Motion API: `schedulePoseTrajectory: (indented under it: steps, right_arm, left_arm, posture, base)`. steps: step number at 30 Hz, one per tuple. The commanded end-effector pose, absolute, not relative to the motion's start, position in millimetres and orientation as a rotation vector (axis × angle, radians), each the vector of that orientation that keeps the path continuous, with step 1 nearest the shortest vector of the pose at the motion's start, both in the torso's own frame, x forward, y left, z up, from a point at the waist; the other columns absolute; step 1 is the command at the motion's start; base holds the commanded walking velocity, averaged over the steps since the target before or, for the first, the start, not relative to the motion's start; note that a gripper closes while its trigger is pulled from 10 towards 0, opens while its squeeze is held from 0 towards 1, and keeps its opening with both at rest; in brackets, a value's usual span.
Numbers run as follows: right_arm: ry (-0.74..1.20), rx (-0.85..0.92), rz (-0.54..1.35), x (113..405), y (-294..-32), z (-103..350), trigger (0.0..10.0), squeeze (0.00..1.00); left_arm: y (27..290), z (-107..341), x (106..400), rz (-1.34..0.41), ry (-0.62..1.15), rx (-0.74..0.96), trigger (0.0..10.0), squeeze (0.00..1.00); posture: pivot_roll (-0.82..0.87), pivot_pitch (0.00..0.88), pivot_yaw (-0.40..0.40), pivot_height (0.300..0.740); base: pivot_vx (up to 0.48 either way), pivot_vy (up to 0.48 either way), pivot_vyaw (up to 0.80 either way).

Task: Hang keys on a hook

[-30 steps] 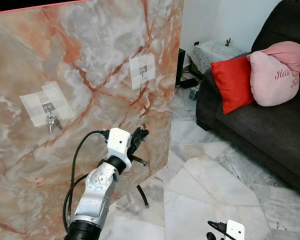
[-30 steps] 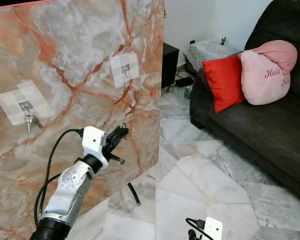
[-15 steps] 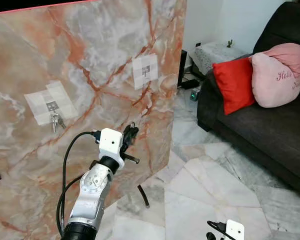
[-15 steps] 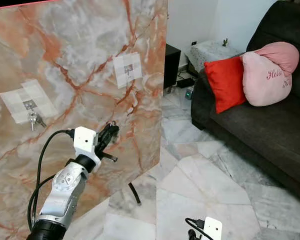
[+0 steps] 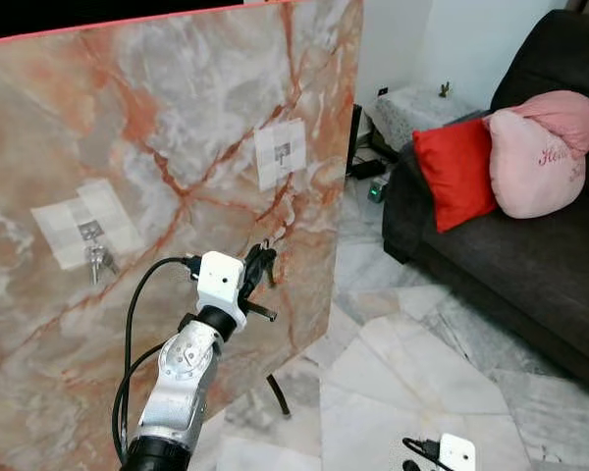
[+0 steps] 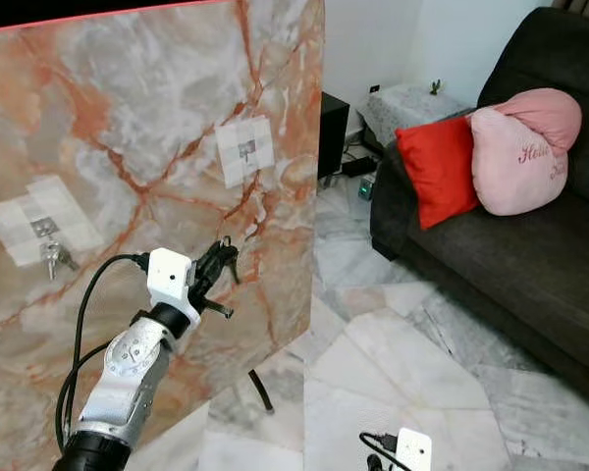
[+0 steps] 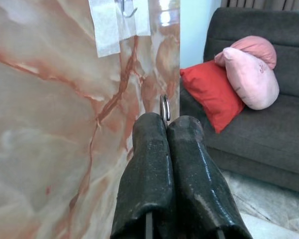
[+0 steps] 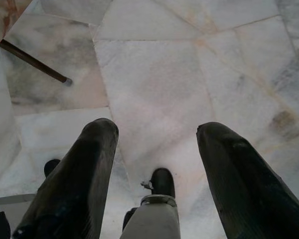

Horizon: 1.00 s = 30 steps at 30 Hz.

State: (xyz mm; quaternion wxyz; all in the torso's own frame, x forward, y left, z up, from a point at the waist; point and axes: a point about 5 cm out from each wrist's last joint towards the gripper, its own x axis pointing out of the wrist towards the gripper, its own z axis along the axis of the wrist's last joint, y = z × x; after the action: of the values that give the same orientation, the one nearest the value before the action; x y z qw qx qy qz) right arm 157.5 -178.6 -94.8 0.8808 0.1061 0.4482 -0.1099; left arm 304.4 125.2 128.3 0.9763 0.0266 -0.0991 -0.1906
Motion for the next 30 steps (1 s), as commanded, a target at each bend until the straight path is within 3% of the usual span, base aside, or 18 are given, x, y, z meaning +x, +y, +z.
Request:
schedulePoseTrajectory:
  steps: [1, 30]
  right_arm:
    - [0.934, 0.217, -0.237, 156.6, -179.8, -94.9, 10.0, 0.0]
    - [0.917, 0.197, -0.207, 159.5, -179.1, -93.4, 10.0, 0.0]
  left_arm:
    - [118.7, 137.1, 305.6, -0.41, -0.242, 0.058, 10.0, 0.0]
    - [119.5, 138.1, 307.2, -0.393, -0.247, 0.041, 10.0, 0.0]
  posture:
    - [-0.02, 0.0, -0.043, 0.74]
    - [-0.02, 0.0, -0.049, 0.74]
  base:
    - [0.307, 0.0, 0.0]
    - [0.311, 0.0, 0.04]
